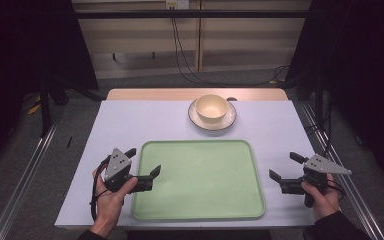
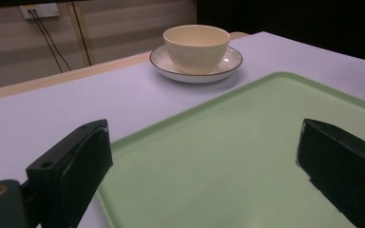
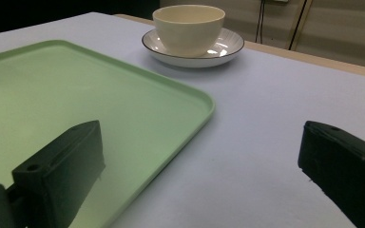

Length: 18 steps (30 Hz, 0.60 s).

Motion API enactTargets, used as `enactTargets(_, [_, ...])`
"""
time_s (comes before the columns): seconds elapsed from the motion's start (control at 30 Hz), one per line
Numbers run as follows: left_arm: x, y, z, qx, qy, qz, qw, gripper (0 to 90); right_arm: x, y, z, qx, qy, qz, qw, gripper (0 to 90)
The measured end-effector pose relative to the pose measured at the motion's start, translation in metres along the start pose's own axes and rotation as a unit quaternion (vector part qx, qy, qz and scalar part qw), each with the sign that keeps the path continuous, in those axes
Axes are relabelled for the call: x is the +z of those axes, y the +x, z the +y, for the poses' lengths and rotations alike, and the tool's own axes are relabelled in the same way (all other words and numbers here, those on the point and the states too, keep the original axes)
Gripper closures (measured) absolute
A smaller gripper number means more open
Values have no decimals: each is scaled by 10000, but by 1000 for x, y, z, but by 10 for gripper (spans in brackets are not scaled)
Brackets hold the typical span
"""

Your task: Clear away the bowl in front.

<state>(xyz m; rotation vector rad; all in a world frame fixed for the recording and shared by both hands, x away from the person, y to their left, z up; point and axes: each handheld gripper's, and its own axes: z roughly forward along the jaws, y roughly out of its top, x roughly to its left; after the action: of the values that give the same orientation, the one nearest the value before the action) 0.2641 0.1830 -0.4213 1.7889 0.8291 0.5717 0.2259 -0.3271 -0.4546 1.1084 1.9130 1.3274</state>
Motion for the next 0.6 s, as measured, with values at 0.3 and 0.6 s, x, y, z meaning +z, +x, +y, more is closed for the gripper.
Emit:
enactTargets(0.3, [15, 10, 3, -88, 81, -15, 9999, 38, 0, 0, 0, -12, -36, -13, 10000, 9])
enactTargets(0.6, [31, 18, 2, -121, 99, 70, 9999, 34, 1, 0, 0, -16, -32, 7, 10000, 8])
